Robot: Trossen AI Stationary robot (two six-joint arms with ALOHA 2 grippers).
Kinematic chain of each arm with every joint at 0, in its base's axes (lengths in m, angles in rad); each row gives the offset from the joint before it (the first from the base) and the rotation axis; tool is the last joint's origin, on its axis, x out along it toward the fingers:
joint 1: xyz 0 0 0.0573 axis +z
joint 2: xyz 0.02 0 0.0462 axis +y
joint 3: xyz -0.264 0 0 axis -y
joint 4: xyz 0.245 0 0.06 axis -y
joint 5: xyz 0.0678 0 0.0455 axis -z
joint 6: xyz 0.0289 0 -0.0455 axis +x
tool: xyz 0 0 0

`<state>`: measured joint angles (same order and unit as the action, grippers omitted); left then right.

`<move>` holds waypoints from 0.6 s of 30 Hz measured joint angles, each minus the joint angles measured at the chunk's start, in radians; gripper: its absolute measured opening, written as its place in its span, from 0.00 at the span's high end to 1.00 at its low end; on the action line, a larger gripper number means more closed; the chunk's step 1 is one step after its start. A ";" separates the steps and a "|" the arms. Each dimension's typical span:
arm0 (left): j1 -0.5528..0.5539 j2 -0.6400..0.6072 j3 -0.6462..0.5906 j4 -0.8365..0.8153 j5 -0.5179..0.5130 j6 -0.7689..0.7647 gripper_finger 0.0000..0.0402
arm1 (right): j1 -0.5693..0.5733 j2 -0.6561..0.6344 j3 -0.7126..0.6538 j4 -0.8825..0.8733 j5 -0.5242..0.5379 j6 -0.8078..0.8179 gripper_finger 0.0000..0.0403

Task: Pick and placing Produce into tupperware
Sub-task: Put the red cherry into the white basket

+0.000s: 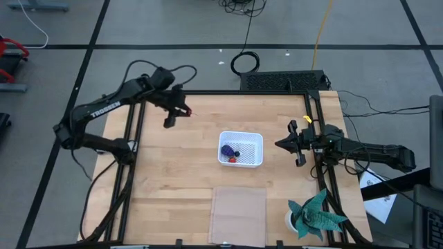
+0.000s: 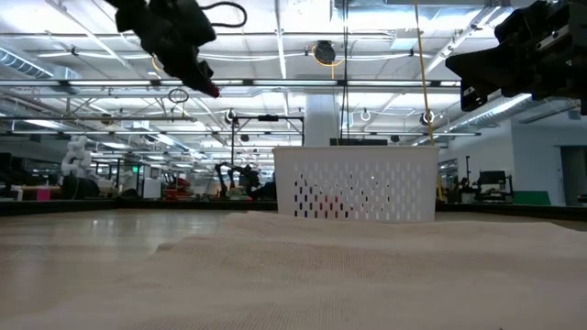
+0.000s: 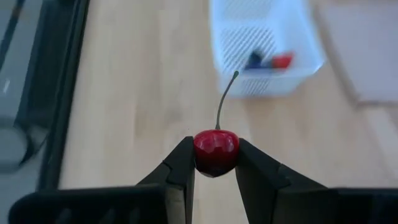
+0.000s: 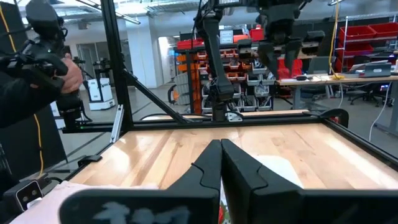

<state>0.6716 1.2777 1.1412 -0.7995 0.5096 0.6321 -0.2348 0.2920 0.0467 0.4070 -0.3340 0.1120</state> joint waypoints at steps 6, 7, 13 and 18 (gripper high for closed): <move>-0.018 -0.093 -0.218 0.333 0.138 -0.127 0.78 | 0.000 0.000 0.000 0.000 0.000 0.000 1.00; -0.029 -0.102 -0.249 0.389 0.139 -0.158 0.78 | 0.000 0.000 0.000 0.000 0.000 0.000 1.00; -0.123 -0.164 -0.358 0.514 0.134 -0.251 0.78 | 0.000 0.000 0.000 0.000 0.000 0.000 1.00; -0.212 -0.268 -0.401 0.513 0.070 -0.257 0.78 | 0.000 0.000 0.000 0.000 0.000 0.000 1.00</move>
<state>0.4591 1.0101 0.7405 -0.2864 0.5795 0.3753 -0.2348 0.2920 0.0471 0.4072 -0.3340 0.1120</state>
